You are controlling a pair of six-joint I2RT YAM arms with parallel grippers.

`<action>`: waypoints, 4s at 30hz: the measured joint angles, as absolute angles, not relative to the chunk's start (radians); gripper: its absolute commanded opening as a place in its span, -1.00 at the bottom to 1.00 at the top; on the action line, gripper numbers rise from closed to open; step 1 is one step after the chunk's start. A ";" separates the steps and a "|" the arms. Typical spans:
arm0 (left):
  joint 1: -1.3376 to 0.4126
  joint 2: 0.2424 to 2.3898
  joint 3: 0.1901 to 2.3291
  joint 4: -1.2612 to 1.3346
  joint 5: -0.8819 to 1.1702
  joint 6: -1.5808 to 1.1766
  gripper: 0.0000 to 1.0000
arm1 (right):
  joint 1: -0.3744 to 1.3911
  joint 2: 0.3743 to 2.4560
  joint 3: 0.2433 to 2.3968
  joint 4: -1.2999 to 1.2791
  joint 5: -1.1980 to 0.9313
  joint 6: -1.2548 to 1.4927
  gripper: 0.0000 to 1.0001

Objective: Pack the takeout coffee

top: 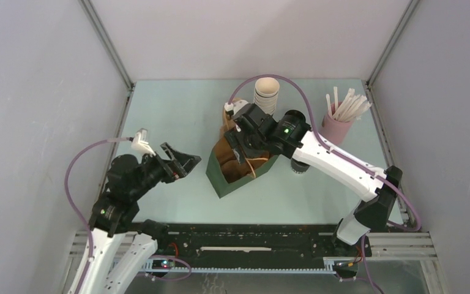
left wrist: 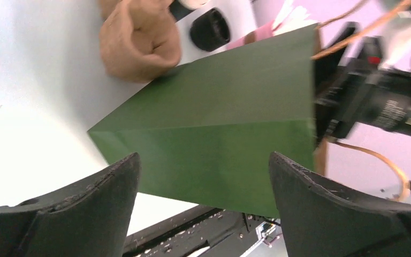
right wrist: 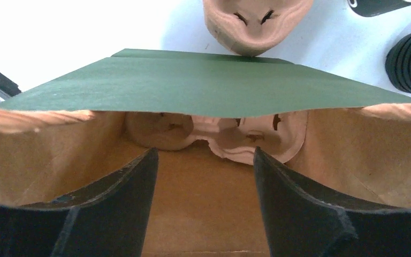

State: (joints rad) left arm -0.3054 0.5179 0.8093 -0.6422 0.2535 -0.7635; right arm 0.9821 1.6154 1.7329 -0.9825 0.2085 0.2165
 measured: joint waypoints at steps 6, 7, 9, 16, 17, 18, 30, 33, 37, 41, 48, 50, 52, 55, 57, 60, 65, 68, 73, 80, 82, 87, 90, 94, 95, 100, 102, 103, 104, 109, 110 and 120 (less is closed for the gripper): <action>-0.305 0.460 0.838 -0.551 0.311 -0.760 0.92 | 0.992 1.628 1.727 -0.979 0.168 0.213 0.54; -0.305 0.467 0.838 -0.533 0.327 -0.763 0.92 | 0.996 1.629 1.727 -0.978 0.159 0.213 0.59; -0.305 0.494 0.838 -0.491 0.367 -0.775 0.87 | 0.997 1.629 1.726 -0.978 0.139 0.213 0.59; -0.349 0.598 0.861 -0.423 0.395 -0.786 0.70 | 0.992 1.633 1.702 -0.975 0.067 0.204 0.15; -0.363 0.612 0.877 -0.421 0.390 -0.784 0.69 | 0.990 1.636 1.702 -0.975 0.061 0.203 0.15; -0.374 0.623 0.892 -0.420 0.386 -0.780 0.69 | 0.988 1.639 1.701 -0.975 0.056 0.204 0.16; -0.430 0.782 1.057 -0.380 0.316 -0.688 0.28 | 0.981 1.652 1.694 -0.957 0.008 0.204 0.29; -0.441 0.830 1.068 -0.381 0.308 -0.669 0.25 | 0.981 1.652 1.693 -0.951 -0.007 0.204 0.28; -0.446 0.873 1.075 -0.382 0.301 -0.650 0.13 | 0.979 1.652 1.693 -0.946 -0.018 0.204 0.27; -0.449 0.901 1.083 -0.376 0.291 -0.645 0.08 | 0.978 1.652 1.693 -0.945 -0.028 0.204 0.27; -0.458 0.946 1.093 -0.370 0.267 -0.656 -0.03 | 0.977 1.652 1.684 -0.945 -0.024 0.205 0.37; -0.460 0.961 1.106 -0.384 0.252 -0.657 -0.03 | 0.977 1.652 1.681 -0.945 -0.016 0.209 0.44; -0.464 0.971 1.119 -0.399 0.238 -0.658 -0.03 | 0.978 1.652 1.680 -0.945 -0.004 0.212 0.50; -0.465 0.973 1.123 -0.416 0.216 -0.661 -0.02 | 0.987 1.651 1.680 -0.946 0.007 0.212 0.56; -0.465 0.973 1.123 -0.430 0.192 -0.664 -0.01 | 0.995 1.649 1.680 -0.946 0.013 0.212 0.60; -0.464 0.981 1.127 -0.450 0.152 -0.666 0.19 | 1.003 1.635 1.680 -0.946 0.018 0.211 0.60; -0.462 0.986 1.133 -0.409 0.197 -0.661 0.45 | 0.979 1.596 1.657 -0.941 -0.005 0.214 0.32; -0.476 0.972 1.133 -0.353 0.225 -0.653 0.32 | 0.949 1.597 1.649 -0.929 -0.026 0.218 0.23; -0.488 0.942 1.131 -0.319 0.236 -0.657 0.18 | 0.928 1.598 1.647 -0.923 -0.027 0.229 0.18; -0.489 0.868 1.059 -0.297 0.207 -0.674 0.21 | 0.931 1.605 1.646 -0.925 -0.020 0.230 0.16; -0.489 0.878 1.059 -0.285 0.217 -0.681 0.16 | 0.935 1.608 1.646 -0.925 -0.020 0.230 0.16; -0.498 0.945 1.061 -0.260 0.242 -0.692 0.02 | 0.944 1.609 1.646 -0.924 -0.025 0.230 0.15; -0.522 0.980 1.062 -0.253 0.249 -0.693 -0.14 | 0.944 1.612 1.646 -0.925 -0.026 0.230 0.16; -0.537 1.000 1.062 -0.249 0.247 -0.699 -0.36 | 0.945 1.613 1.646 -0.925 -0.027 0.230 0.19; -0.537 1.000 1.062 -0.249 0.241 -0.701 -0.40 | 0.945 1.613 1.646 -0.925 -0.027 0.230 0.20; -0.540 1.000 1.078 -0.265 0.185 -0.708 -0.49 | 0.952 1.613 1.646 -0.925 -0.024 0.230 0.23; -0.540 1.000 1.086 -0.273 0.160 -0.712 -0.54 | 0.958 1.613 1.646 -0.925 -0.024 0.230 0.25; -0.540 1.001 1.090 -0.274 0.152 -0.716 -0.57 | 0.960 1.613 1.646 -0.925 -0.023 0.230 0.26; -0.540 1.001 1.092 -0.276 0.141 -0.718 -0.58 | 0.963 1.613 1.646 -0.925 -0.022 0.230 0.28; -0.540 1.002 1.094 -0.300 0.115 -0.723 -0.49 | 0.964 1.613 1.646 -0.926 -0.016 0.230 0.34; -0.540 1.002 1.094 -0.301 0.117 -0.725 -0.42 | 0.964 1.612 1.646 -0.926 -0.016 0.230 0.35; -0.540 1.002 1.091 -0.315 0.212 -0.691 0.26 | 0.962 1.519 1.657 -0.903 0.012 0.254 0.50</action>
State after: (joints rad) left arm -0.5404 1.0016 1.0912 -0.3145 0.2123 -0.6907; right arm 0.9623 1.5188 1.6569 -0.9031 0.0124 0.2543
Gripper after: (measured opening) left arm 0.557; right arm 0.746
